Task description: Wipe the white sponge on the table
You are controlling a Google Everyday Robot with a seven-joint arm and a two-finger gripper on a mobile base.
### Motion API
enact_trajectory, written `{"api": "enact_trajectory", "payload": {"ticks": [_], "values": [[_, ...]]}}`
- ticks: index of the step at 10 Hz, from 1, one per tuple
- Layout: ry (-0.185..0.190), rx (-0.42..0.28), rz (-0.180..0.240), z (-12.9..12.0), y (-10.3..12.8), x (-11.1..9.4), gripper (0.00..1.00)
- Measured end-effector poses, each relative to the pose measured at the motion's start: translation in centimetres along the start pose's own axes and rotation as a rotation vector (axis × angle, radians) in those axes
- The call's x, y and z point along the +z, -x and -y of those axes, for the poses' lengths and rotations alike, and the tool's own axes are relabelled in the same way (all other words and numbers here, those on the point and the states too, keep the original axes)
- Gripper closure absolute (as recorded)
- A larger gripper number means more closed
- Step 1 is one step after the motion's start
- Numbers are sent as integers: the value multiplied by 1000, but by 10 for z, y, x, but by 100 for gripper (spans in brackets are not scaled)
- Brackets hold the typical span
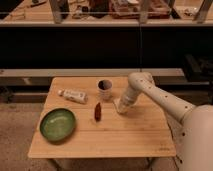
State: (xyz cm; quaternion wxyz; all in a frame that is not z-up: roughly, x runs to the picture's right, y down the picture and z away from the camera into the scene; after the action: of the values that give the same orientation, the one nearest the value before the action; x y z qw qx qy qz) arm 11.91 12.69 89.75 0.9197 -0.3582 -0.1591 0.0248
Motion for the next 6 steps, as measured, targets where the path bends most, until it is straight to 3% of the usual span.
{"api": "enact_trajectory", "payload": {"ticks": [2, 4, 6], "values": [[14, 25, 8, -28, -23, -8, 100], [1, 49, 36, -89, -68, -32, 100], [-13, 75, 44, -120, -90, -42, 100]]}}
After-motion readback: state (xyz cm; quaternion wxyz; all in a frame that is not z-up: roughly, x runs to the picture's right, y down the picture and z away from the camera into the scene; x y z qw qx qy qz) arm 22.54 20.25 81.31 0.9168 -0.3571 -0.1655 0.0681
